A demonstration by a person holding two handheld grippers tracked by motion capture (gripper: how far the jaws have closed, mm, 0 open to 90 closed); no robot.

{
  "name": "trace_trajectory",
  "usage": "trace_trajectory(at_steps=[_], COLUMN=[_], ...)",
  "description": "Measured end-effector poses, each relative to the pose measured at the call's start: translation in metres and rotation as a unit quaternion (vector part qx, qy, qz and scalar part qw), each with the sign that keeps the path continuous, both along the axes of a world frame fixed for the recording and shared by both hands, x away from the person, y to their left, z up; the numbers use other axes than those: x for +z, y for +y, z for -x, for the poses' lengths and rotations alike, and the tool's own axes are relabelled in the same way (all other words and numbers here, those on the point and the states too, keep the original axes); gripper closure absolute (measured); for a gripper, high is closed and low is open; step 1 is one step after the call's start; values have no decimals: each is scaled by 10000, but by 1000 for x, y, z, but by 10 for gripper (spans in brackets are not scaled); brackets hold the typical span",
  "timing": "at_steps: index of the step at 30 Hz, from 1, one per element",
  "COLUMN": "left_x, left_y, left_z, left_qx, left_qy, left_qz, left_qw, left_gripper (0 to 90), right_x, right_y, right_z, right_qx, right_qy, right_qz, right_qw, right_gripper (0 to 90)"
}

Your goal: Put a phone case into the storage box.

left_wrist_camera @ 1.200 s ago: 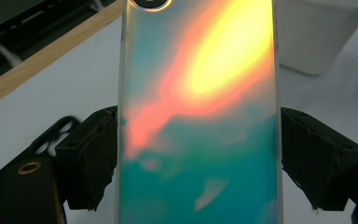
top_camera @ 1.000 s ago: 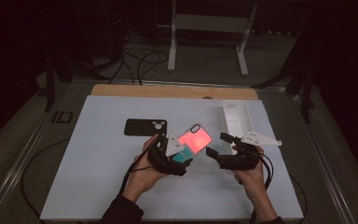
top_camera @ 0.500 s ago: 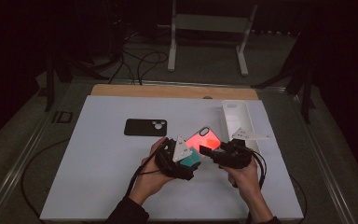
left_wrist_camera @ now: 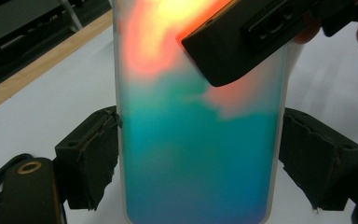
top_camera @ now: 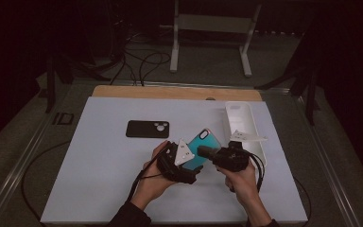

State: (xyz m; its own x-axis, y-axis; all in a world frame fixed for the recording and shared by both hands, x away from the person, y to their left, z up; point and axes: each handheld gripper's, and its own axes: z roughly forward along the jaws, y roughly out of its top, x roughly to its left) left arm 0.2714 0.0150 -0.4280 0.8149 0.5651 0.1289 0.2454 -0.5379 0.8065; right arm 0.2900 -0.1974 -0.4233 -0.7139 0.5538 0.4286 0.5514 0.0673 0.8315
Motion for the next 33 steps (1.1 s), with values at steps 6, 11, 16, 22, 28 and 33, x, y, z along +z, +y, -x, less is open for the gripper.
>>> trace_trajectory(at_steps=[6, 11, 16, 22, 28, 33], left_x=[-2, -2, 0, 1, 2, 0], left_y=[-2, -1, 3, 9, 14, 19], left_z=[-1, -2, -2, -5, -7, -9], left_qx=[120, 139, 125, 173, -35, -324], left_qy=[-33, 5, 69, 250, 476, 804], left_qz=[-109, -78, -20, 95, 250, 575], left_qw=[9999, 9999, 9999, 9995, 9985, 9946], left_gripper=[168, 162, 155, 103, 33, 14], right_x=[0, 0, 2, 6, 10, 15], right_y=[5, 8, 7, 1, -5, -4], right_z=[1, 1, 2, 2, 3, 6], right_qx=[-19, -27, -59, -79, 10, 216], right_qy=[-1, -15, -102, -219, -355, -457], right_qz=[60, 72, 142, 157, 7, -52], right_qw=[10000, 10000, 9998, 9996, 9994, 9987], right_gripper=[839, 858, 864, 864, 863, 862])
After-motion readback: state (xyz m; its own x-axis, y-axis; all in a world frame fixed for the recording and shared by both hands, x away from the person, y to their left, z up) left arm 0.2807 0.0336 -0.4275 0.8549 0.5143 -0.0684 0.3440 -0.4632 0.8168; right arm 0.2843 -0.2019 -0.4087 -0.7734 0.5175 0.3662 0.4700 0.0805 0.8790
